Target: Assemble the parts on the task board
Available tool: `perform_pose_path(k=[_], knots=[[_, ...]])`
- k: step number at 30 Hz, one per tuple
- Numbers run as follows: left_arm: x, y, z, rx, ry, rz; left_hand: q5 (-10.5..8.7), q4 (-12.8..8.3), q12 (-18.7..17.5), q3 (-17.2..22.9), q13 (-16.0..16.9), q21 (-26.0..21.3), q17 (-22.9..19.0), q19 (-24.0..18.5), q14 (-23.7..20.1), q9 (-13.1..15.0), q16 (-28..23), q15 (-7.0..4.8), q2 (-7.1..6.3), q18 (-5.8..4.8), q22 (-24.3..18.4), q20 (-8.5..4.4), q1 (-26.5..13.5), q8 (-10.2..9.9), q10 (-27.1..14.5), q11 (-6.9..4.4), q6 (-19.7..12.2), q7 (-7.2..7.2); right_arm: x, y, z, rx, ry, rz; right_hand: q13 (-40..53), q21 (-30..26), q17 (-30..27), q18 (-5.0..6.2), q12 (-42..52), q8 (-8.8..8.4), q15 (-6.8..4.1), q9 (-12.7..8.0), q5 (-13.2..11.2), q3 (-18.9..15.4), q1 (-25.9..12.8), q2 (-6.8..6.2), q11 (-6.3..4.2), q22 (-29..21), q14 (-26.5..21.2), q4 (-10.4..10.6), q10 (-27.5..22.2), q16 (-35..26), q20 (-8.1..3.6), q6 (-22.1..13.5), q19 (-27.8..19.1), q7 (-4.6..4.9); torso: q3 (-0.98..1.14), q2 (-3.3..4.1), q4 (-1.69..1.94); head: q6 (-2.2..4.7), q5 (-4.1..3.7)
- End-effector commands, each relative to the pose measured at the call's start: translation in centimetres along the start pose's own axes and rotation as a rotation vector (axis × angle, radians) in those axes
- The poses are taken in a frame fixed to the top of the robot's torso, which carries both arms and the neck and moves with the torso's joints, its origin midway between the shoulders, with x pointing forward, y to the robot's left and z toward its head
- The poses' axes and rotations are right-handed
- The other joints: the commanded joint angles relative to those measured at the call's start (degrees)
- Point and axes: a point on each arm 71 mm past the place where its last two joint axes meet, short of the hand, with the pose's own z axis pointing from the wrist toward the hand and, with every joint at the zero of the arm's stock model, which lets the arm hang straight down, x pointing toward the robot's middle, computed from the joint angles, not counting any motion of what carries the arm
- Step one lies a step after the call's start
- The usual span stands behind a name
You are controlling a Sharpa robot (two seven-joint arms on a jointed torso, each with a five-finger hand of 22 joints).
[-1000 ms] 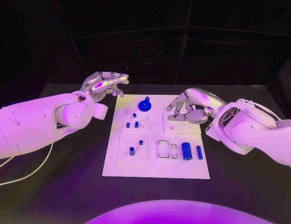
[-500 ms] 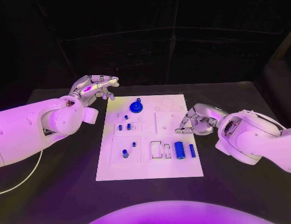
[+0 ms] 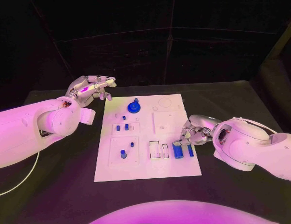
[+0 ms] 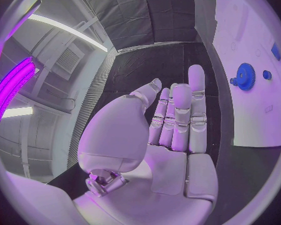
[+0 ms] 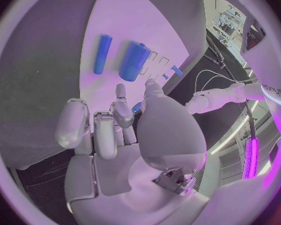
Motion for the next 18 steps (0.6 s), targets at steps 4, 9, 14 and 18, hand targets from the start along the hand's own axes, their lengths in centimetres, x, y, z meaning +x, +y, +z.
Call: perform_pose_path(k=[4,9,14,18], knots=[[0.0,-0.1,0.0,0.003,0.01,-0.005,-0.07,-0.3,0.2,0.0,-0.1,-0.2,0.0,-0.1,-0.4,0.0,-0.3,0.06,-0.09,0.31,-0.1,0.15,0.5,0.2,-0.5,0.06,-0.2,0.07,0.4,0.0,0.1,0.024,0.031,-0.079,1.3,0.3,4.4,-1.06,0.9,0.84,-0.24,0.4,-0.4,-0.5,-1.1,0.08,0.08,0.1,4.0,-0.1,0.4,0.3,0.03,-0.5,0.1,-0.09,-0.01,0.04,0.09,-0.2,0.03],[0.0,-0.1,0.0,0.003,0.01,-0.005,-0.07,-0.3,0.2,0.0,-0.1,-0.2,0.0,-0.1,-0.4,0.0,-0.3,0.06,-0.09,0.31,-0.1,0.15,0.5,0.2,-0.5,0.06,-0.2,0.07,0.7,0.2,0.2,0.027,0.053,-0.096,1.6,0.4,4.4,-1.08,1.0,1.46,-0.26,0.6,-0.6,-0.7,-1.7,-0.07,0.04,0.3,4.0,0.0,0.3,0.3,0.02,-0.6,0.1,-0.15,-0.02,0.06,0.07,-0.27,0.07],[0.0,-0.1,0.0,0.003,0.011,-0.005,-0.07,-0.3,0.2,0.0,-0.1,-0.2,0.0,-0.1,-0.4,0.0,-0.3,0.06,-0.09,0.31,-0.1,0.15,0.5,0.2,-0.5,0.06,-0.2,0.07,1.1,0.3,0.4,0.029,0.067,-0.114,1.7,0.4,4.3,-1.11,0.9,1.71,-0.27,0.7,-0.7,-0.8,-2.0,-0.15,0.03,0.5,4.0,0.0,0.3,0.3,0.02,-0.7,0.1,-0.17,-0.01,0.06,0.09,-0.4,0.06],[0.0,-0.1,0.0,0.003,0.011,-0.005,-0.07,-0.3,0.2,0.0,-0.1,-0.2,0.0,-0.1,-0.4,0.0,-0.3,0.06,-0.09,0.31,-0.1,0.15,0.5,0.2,-0.5,0.06,-0.2,0.07,1.5,0.3,0.6,0.03,0.079,-0.127,1.7,0.5,4.3,-1.12,0.9,1.77,-0.27,0.8,-0.7,-0.8,-2.1,-0.17,0.03,0.6,4.0,0.0,0.2,0.3,0.02,-0.7,0.1,-0.17,-0.02,0.07,0.12,-0.49,0.12]])
